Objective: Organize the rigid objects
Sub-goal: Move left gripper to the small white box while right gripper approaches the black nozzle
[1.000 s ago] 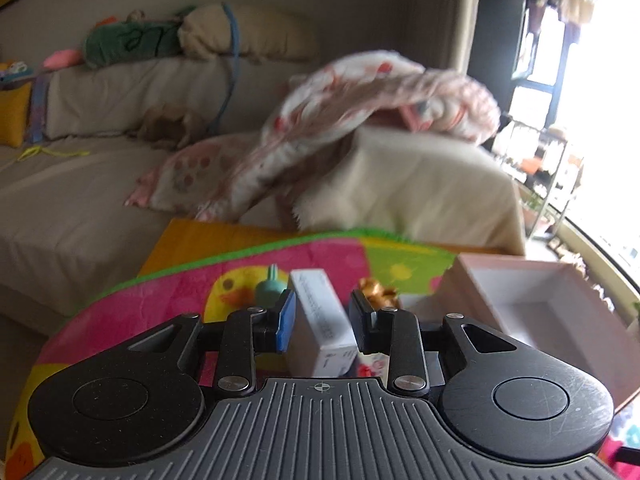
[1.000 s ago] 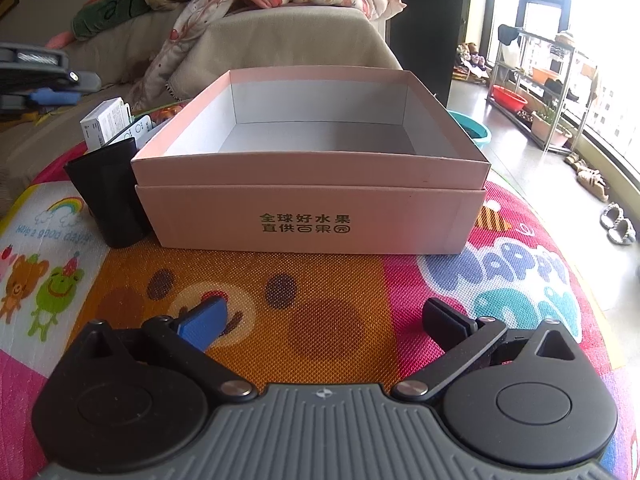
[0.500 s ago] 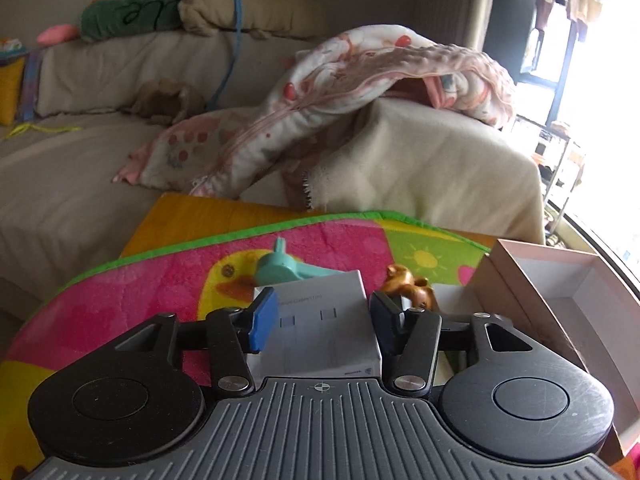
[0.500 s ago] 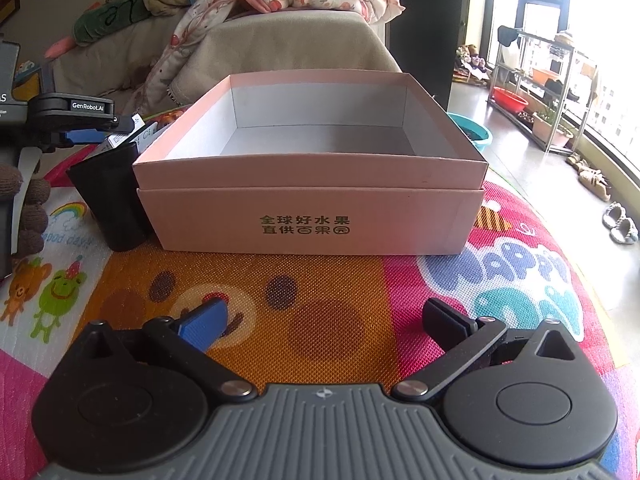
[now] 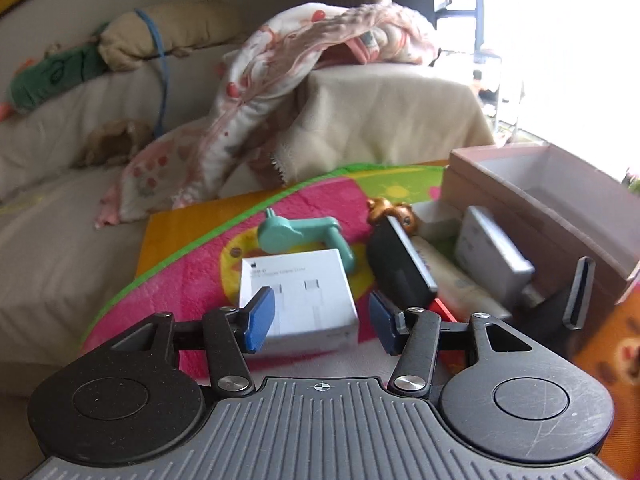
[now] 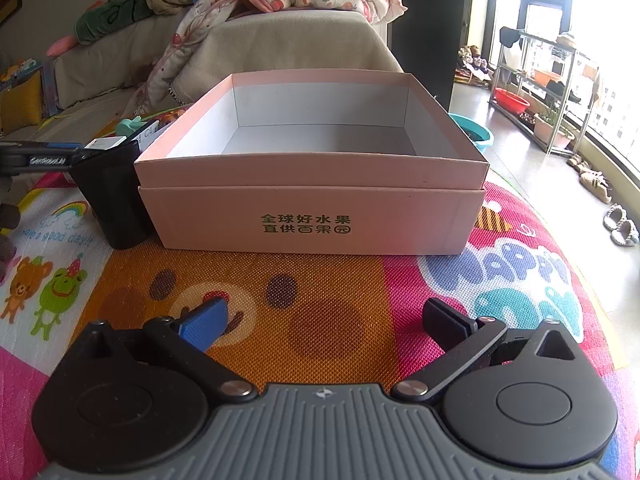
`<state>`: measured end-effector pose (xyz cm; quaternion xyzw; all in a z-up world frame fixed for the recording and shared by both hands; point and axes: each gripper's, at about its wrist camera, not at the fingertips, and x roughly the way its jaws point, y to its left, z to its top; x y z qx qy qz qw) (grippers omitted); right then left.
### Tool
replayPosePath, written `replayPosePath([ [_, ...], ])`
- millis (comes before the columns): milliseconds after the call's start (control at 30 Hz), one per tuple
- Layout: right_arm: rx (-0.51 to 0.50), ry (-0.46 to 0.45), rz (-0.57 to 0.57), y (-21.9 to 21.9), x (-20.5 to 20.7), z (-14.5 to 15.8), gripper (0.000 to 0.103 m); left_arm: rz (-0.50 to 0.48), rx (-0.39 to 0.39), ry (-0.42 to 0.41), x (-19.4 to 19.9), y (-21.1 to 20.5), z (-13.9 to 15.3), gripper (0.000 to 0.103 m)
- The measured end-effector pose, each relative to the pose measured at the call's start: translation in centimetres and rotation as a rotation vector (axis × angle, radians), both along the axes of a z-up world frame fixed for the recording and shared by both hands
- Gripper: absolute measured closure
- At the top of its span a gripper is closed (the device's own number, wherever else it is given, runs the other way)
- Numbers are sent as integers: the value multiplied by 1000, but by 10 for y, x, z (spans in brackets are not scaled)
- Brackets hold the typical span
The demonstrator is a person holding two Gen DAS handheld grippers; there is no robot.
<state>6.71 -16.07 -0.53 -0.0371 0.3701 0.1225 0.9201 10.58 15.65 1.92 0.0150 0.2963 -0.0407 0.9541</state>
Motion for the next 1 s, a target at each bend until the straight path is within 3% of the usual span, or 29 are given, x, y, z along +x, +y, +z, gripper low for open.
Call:
replayPosePath([
  [167,-3,-1,0,1,0,0,0,100,-230,-85,14,30,25,47],
  [267,-5,-1,0,1,-1,0,0,186,-390,-32,52,50,30,48],
  [433,-4,-1,0,1,-1,0,0,277,-369,107,116,53,11,49],
  [533,-3,-2,0,1,-1,0,0,244,-316,178,131,46,-2,69],
  [667,-3,-1,0,1,-1,0,0,139,-306,202,103,47,-8,73],
  [833,-4,-1,6,1,-1,1,0,94,-397,203,34,47,-12,73],
  [900,29,-8,75,1,-8,6,1,66,-450,210,5,45,-15,73],
  [1000,87,-145,183,10,-36,27,4,9,-477,215,-30,34,-16,73],
])
